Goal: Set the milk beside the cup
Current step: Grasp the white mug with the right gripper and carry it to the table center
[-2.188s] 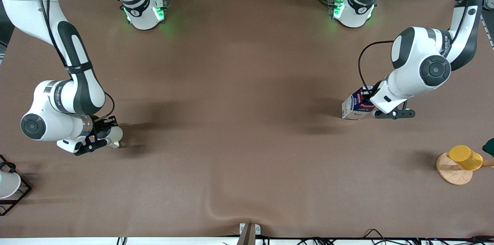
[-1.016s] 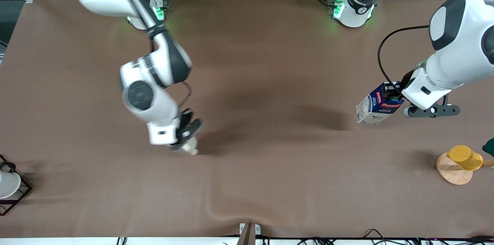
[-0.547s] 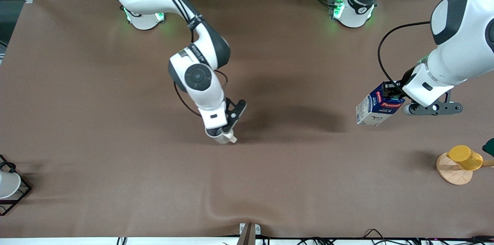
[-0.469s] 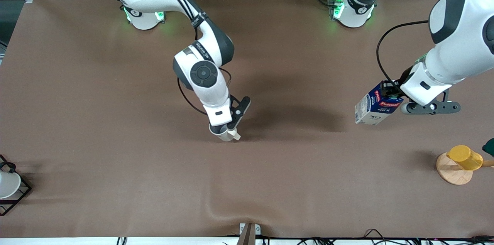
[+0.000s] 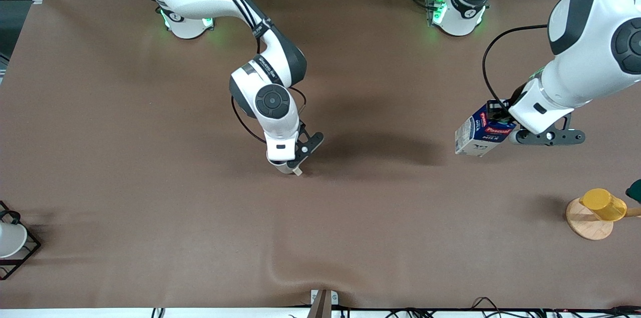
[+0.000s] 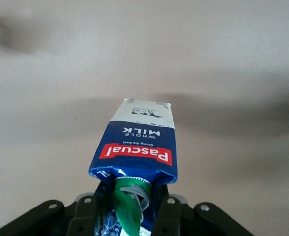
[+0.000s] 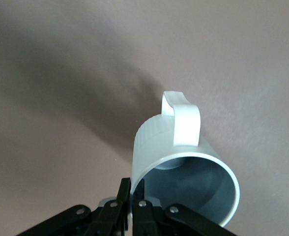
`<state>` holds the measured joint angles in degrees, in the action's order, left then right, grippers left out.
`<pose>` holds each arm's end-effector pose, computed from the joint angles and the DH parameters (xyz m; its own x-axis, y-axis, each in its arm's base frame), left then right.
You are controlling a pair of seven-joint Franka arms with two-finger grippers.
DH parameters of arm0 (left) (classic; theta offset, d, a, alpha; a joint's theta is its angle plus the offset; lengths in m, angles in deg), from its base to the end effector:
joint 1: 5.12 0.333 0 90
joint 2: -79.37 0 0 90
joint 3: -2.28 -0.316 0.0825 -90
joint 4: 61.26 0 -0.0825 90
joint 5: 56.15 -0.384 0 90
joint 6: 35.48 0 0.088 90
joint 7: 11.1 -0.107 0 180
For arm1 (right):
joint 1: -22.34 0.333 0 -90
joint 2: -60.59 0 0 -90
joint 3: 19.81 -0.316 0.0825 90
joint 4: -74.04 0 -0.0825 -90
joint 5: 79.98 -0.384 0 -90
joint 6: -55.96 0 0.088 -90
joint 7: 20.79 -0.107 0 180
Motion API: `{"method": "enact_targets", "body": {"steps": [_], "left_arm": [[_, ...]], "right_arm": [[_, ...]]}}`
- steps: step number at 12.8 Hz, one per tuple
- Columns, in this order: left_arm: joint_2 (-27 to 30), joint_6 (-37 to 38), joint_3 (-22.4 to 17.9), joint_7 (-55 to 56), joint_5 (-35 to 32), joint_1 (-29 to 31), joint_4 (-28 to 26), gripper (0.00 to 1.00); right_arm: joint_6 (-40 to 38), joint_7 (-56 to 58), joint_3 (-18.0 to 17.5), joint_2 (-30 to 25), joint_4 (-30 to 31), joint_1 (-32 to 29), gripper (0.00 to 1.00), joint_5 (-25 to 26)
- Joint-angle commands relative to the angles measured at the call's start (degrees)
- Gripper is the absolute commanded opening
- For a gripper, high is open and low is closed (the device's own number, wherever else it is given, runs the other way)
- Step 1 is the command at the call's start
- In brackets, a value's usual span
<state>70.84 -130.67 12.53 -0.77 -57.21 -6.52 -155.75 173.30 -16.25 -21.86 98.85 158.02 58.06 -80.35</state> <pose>0.5827 -0.1123 0.5104 0.9908 -0.0245 -0.1332 -0.0268 -0.9995 -0.0158 0.5619 0.4304 0.2811 0.7427 0.6645 -0.0827 0.6643 -0.7467 -0.0343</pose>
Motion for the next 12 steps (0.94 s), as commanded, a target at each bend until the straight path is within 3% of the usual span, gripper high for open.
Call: {"method": "enact_targets", "body": {"steps": [1,8,9,11,12], "left_arm": [[-0.2,1.1,0.5,0.2,0.3,0.0,1.1,0.24],[0.4,2.2,2.3,0.4,0.4,-0.9,2.1,0.24],[0.4,2.2,3.3,0.4,0.4,-0.8,2.2,0.24],[0.4,2.2,3.9,1.0,0.4,-1.1,2.3,0.24],[0.1,2.2,4.0,1.2,0.4,-2.0,2.4,0.24]], "right_arm": [[-0.2,-5.3,0.7,0.8,0.3,2.2,0.0,0.3],[2.2,-6.6,0.6,2.3,-0.3,4.6,0.0,-0.5],[2.7,-6.6,0.6,2.5,-0.3,4.6,0.12,-0.6],[2.7,-6.5,0.7,2.0,-0.3,4.5,1.0,-0.6],[2.5,-6.6,0.7,1.5,-0.5,4.4,1.0,-0.6]]}}
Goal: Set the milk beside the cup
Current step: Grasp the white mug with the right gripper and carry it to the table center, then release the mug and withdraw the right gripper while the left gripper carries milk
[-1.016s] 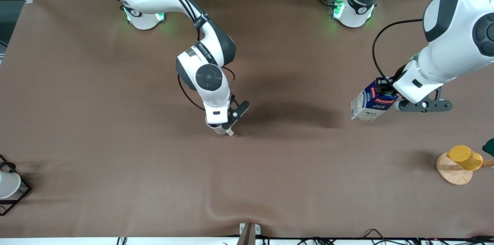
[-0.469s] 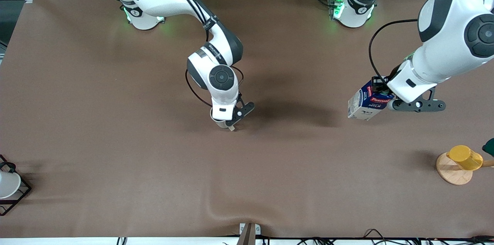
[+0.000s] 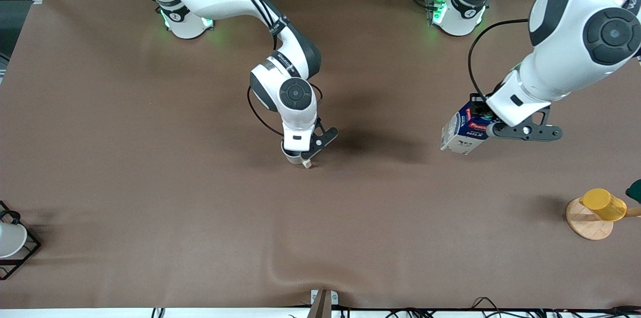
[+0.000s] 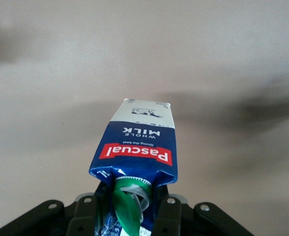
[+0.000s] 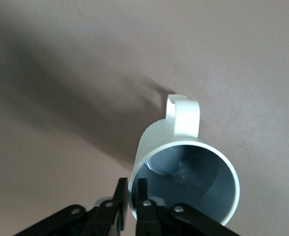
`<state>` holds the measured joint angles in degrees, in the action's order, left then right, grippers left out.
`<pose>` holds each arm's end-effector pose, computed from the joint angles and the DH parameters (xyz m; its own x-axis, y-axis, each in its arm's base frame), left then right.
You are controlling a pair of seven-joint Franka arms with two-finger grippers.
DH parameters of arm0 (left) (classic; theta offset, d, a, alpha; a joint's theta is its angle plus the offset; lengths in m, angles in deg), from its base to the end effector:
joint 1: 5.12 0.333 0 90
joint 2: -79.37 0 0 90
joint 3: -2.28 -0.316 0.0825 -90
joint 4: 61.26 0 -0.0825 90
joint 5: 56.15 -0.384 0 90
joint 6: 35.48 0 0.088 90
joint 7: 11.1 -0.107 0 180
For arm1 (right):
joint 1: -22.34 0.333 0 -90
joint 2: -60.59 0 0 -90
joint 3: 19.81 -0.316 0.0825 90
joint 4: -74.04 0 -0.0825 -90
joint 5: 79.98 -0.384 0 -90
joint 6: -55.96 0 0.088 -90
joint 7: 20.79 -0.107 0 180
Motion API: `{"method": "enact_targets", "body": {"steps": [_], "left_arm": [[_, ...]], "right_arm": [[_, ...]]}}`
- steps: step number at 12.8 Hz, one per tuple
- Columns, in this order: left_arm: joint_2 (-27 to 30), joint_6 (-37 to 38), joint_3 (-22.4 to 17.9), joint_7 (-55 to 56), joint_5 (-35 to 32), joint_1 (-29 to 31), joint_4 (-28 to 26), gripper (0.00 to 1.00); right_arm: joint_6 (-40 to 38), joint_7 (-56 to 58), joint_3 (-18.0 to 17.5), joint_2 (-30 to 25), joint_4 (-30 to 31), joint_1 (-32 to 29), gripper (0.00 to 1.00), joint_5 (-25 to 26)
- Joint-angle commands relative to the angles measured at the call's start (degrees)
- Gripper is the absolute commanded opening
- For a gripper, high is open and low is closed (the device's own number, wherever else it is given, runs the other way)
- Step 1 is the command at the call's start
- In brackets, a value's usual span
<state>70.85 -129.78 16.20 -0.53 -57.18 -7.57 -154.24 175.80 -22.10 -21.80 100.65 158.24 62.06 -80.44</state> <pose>0.5730 -0.1578 0.5228 0.9872 -0.1020 -0.1222 -0.1033 -0.9946 -0.0045 0.5324 0.4695 0.2605 0.7660 0.6382 -0.0775 0.6382 -0.7694 -0.0272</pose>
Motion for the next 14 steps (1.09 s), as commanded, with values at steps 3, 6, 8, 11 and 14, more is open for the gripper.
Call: {"method": "enact_targets", "body": {"steps": [3,6,8,11,14], "left_arm": [[-0.3,1.3,0.3,2.6,0.3,-2.5,1.5,0.24],[-0.3,1.3,0.3,2.4,0.2,-2.6,1.8,0.24],[-0.4,1.3,0.4,2.6,0.2,-3.8,1.8,0.24],[-0.4,1.3,0.5,3.2,0.2,-6.2,1.9,0.24],[-1.1,1.3,0.6,5.2,0.2,-8.3,1.9,0.24]], "right_arm": [[-2.8,-2.4,0.9,-6.8,-0.9,-1.9,1.0,-0.6],[-9.3,-1.9,0.9,-13.1,-0.4,-8.2,1.0,-0.5],[-14.5,-1.5,0.8,-16.8,-0.3,-13.9,1.0,-0.6],[-21.9,-0.4,0.8,-23.0,0.3,-21.8,1.0,-0.6],[-22.9,6.1,0.8,-31.0,5.9,-29.1,1.0,-0.6]]}}
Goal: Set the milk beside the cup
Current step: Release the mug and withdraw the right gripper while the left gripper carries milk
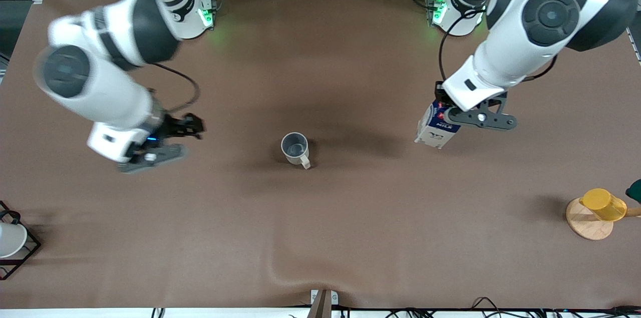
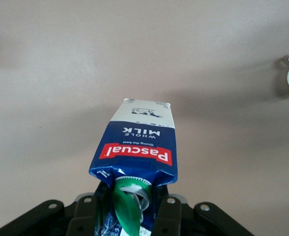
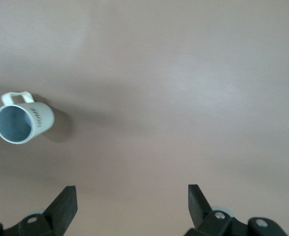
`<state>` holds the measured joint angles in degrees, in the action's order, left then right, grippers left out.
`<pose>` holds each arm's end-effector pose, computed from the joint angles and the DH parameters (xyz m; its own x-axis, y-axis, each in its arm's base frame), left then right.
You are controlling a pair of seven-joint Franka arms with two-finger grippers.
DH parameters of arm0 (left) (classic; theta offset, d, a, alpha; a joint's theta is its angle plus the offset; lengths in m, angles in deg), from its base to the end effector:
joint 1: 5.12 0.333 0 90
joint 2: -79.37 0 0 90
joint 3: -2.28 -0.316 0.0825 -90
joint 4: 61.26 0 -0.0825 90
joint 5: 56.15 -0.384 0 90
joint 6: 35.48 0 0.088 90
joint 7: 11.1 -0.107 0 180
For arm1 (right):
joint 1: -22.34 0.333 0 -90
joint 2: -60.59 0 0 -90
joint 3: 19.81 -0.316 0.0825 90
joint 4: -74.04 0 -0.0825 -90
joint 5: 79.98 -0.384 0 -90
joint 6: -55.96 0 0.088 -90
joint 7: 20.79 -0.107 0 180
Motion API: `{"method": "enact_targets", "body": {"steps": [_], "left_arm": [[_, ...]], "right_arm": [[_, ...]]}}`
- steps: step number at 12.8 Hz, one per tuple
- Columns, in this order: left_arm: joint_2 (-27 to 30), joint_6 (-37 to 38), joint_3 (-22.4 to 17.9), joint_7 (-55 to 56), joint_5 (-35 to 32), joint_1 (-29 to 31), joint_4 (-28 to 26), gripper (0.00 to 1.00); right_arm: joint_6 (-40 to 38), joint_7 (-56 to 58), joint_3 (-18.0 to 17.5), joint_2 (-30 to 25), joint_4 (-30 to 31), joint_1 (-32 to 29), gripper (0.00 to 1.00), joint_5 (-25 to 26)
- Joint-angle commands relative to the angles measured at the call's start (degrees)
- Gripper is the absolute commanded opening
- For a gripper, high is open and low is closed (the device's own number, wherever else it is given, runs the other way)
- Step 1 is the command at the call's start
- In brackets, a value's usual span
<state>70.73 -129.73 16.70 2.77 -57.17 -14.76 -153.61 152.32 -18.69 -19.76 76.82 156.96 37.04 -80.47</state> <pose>0.5482 -0.2331 0.5268 0.9776 -0.1770 -0.1141 -0.1790 -0.9838 -0.0076 0.6213 0.1634 0.5226 0.9567 0.2870 -0.0483 0.2869 -0.9579 -0.0100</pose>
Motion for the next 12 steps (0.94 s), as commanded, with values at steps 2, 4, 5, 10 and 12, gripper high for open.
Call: {"method": "enact_targets", "body": {"steps": [2,4,5,10,12], "left_arm": [[-1.6,1.3,0.0,5.4,0.3,-5.3,1.4,0.24],[-1.9,1.3,0.0,8.8,0.3,-9.1,1.4,0.24],[-2.9,1.3,0.0,11.8,0.5,-10.1,1.4,0.24],[-10.1,0.9,-0.1,23.6,1.5,-19.2,6.6,0.24],[-14.5,-0.1,-0.1,27.2,1.5,-22.0,11.1,0.24]], "right_arm": [[0.3,3.0,-1.1,-13.4,12.2,-7.4,1.0,-0.6],[-3.3,2.9,-1.1,-15.8,13.0,-10.6,1.0,-0.6],[-4.4,2.8,-1.1,-16.7,13.0,-11.8,1.0,-0.6],[-7.3,-0.9,-0.7,-20.1,13.1,-13.7,1.0,-0.6],[-7.2,-1.2,-0.6,-20.8,13.0,-15.3,1.0,-0.5]]}}
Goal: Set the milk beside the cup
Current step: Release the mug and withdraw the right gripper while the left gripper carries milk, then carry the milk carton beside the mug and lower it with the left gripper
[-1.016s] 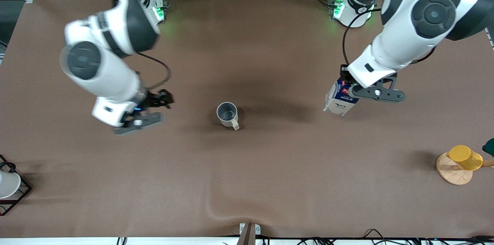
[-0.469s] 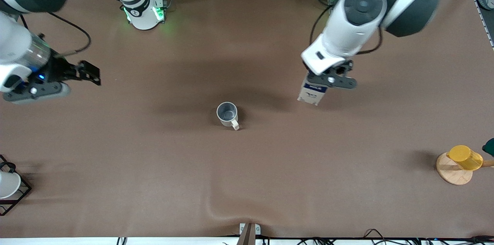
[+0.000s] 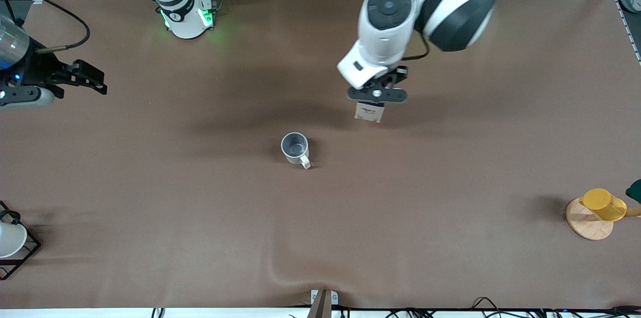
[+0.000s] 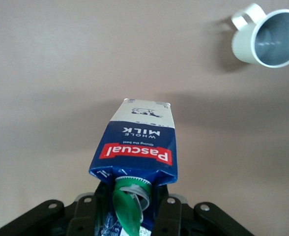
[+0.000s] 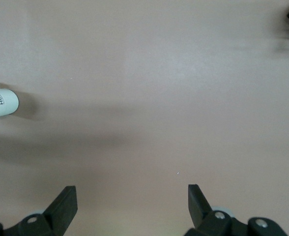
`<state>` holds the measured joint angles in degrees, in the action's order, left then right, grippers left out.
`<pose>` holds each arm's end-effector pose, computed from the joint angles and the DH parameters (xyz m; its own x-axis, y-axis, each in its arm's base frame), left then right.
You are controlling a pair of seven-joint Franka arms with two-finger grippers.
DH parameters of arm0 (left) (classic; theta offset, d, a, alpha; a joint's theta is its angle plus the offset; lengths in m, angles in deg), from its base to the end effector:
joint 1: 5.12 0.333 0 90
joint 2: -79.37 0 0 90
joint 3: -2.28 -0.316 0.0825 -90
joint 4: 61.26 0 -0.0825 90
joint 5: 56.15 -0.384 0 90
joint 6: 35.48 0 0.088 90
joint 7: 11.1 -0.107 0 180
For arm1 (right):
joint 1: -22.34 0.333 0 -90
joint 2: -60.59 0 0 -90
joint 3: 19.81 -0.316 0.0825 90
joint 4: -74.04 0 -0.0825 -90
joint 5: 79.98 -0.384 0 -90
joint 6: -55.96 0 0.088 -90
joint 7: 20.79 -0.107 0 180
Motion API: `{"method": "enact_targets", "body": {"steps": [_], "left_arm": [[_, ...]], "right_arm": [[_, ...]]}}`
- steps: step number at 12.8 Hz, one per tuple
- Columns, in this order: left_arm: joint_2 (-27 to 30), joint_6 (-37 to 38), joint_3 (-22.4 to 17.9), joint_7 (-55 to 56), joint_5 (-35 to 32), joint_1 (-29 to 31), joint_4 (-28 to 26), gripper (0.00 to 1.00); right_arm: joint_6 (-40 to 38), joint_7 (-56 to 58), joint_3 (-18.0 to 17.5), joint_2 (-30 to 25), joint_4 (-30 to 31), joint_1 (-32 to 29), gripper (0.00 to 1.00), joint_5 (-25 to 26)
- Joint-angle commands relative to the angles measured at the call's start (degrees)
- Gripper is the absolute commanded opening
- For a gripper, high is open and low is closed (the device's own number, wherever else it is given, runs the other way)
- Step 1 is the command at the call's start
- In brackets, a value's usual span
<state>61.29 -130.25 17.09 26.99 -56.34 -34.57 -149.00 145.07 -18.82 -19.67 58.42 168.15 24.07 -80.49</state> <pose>0.4663 -0.4283 0.4664 0.9771 -0.0963 -0.1897 -0.1079 -0.9928 -0.0520 0.5394 0.0159 0.6101 0.9969 0.0622 -0.0490 0.0618 -0.9980 -0.0107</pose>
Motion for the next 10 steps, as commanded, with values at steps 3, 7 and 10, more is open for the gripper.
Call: {"method": "enact_targets", "body": {"steps": [3,7,10], "left_arm": [[-10.0,-3.0,-0.7,8.8,0.6,-6.6,11.1,0.24],[-14.3,-11.6,-1.1,17.4,0.5,-11.1,11.2,0.24],[-16.3,-15.2,-1.1,18.5,0.5,-12.3,11.3,0.24]], "right_arm": [[0.5,-1.0,-0.2,-2.1,1.8,-3.6,1.0,-0.5],[0.7,-0.2,0.6,-1.6,1.7,-4.4,1.0,0.2],[1.2,1.6,0.6,-1.2,1.7,-5.6,1.0,-0.4]]}}
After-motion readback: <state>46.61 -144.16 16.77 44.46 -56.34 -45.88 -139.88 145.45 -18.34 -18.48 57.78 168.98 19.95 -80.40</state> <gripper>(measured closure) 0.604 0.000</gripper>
